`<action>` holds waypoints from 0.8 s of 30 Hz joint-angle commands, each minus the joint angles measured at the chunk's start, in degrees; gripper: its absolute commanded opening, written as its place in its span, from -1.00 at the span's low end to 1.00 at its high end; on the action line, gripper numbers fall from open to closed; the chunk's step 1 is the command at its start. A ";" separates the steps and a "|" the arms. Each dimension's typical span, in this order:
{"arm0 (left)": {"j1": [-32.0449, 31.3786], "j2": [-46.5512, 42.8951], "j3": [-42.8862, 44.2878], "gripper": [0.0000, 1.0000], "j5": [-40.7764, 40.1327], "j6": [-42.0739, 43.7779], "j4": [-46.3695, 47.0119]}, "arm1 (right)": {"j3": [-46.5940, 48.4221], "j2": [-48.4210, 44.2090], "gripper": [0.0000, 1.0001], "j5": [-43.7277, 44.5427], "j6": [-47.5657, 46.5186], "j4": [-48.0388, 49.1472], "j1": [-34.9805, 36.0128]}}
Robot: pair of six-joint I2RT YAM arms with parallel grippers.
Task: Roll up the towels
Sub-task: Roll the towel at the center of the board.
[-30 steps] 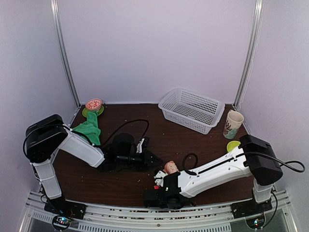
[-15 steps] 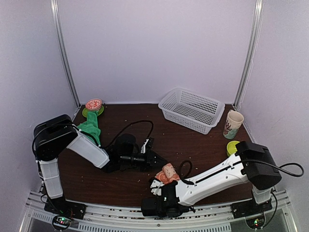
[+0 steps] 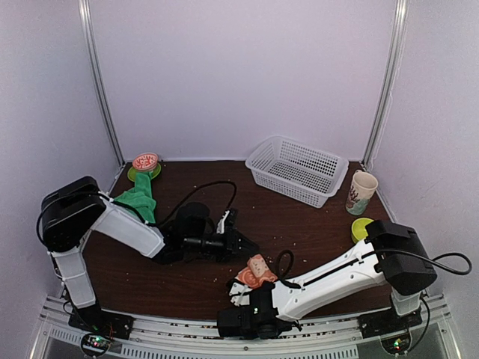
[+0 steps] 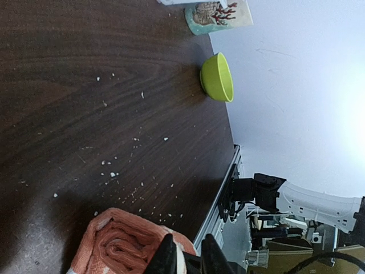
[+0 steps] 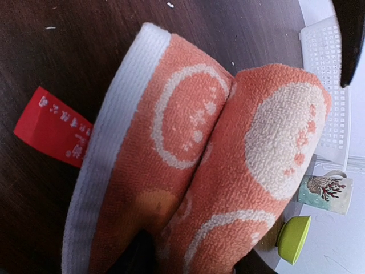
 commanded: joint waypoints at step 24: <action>-3.01 3.19 10.47 -0.83 4.79 13.20 -21.81 | 0.66 2.41 0.20 -0.17 -4.28 2.75 4.13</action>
